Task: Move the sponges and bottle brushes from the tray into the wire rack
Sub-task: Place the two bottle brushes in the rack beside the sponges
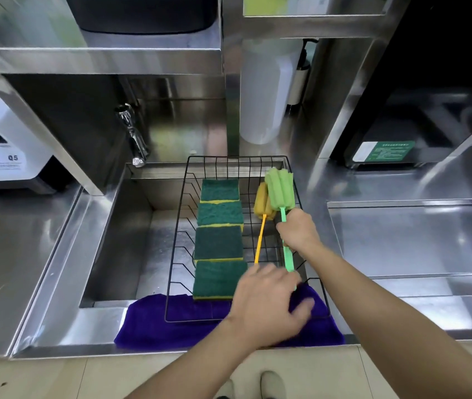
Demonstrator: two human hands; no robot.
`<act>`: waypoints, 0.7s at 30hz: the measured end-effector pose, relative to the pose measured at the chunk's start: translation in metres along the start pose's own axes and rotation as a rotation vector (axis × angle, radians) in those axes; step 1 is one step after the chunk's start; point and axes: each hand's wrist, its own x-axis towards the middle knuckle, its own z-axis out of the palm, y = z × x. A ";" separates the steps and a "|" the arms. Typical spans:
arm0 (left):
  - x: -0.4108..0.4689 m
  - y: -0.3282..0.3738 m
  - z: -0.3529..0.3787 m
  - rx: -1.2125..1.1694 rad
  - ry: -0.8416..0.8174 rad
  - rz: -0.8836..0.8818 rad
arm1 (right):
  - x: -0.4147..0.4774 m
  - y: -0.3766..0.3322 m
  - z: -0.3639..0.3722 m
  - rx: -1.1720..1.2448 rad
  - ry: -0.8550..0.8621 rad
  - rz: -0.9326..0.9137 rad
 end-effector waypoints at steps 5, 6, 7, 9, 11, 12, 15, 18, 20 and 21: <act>0.054 -0.047 -0.027 0.048 0.058 -0.256 | -0.002 -0.004 -0.002 -0.013 -0.051 0.025; 0.065 -0.057 -0.029 0.061 0.053 -0.287 | 0.000 -0.004 -0.002 0.008 -0.070 0.037; 0.076 -0.067 -0.029 0.055 0.037 -0.334 | 0.001 -0.003 -0.002 0.031 -0.095 0.055; 0.099 -0.084 -0.027 0.039 -0.015 -0.410 | 0.005 -0.002 -0.003 0.076 -0.131 0.083; 0.122 -0.099 -0.021 0.088 -0.105 -0.399 | 0.008 -0.002 -0.003 0.085 -0.143 0.096; 0.132 -0.106 -0.017 0.125 -0.150 -0.373 | 0.009 -0.002 -0.001 0.068 -0.140 0.095; 0.157 -0.119 -0.006 0.107 -0.233 -0.262 | 0.010 -0.004 0.000 -0.028 -0.152 0.088; 0.172 -0.125 0.000 0.079 -0.330 -0.163 | 0.012 -0.009 -0.002 -0.070 -0.217 0.114; 0.175 -0.128 0.002 0.072 -0.370 -0.141 | 0.011 -0.012 -0.005 -0.096 -0.265 0.125; 0.175 -0.129 0.003 0.063 -0.378 -0.134 | 0.010 -0.012 -0.007 -0.130 -0.265 0.105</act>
